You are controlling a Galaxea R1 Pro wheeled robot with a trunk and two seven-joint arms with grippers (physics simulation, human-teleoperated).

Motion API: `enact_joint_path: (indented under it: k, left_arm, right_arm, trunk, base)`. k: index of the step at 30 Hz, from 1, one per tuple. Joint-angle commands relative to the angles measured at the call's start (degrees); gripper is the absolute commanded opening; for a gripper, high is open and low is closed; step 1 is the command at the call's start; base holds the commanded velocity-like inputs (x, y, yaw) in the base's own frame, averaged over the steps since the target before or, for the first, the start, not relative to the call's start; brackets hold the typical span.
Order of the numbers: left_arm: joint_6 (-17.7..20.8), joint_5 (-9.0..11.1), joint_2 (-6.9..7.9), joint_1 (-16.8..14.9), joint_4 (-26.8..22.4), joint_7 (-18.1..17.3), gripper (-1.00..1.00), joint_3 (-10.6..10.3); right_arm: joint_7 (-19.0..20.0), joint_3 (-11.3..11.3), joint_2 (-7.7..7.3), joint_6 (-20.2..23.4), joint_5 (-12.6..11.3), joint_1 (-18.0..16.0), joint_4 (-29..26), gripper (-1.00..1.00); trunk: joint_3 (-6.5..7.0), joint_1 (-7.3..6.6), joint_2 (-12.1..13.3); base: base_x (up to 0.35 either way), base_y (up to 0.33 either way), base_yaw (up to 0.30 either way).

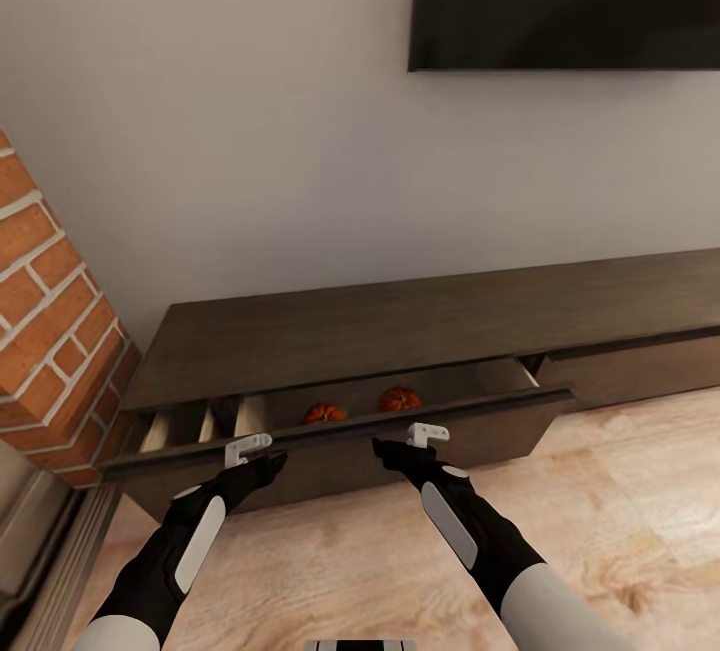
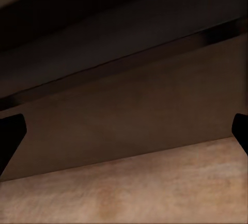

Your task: Place each of the two pumpkins and all three candles from the living room inside a cabinet in the living room (use any cabinet), then make sure every cabinet is closed, and position the cauldron so it is next to a table in the living room.

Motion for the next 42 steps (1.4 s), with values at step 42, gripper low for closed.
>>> enact_joint_path:
  k: [42]
  left_arm:
    - [0.32, 0.52, 0.04, -0.02, -0.01, -0.09, 1.0, 0.09]
  right_arm:
    - [-0.49, 0.2, -0.04, 0.15, -0.51, -0.04, -0.11, 1.0]
  trunk:
    - [-0.05, 0.0, -0.02]
  base:
    - [0.098, 0.019, 0.0]
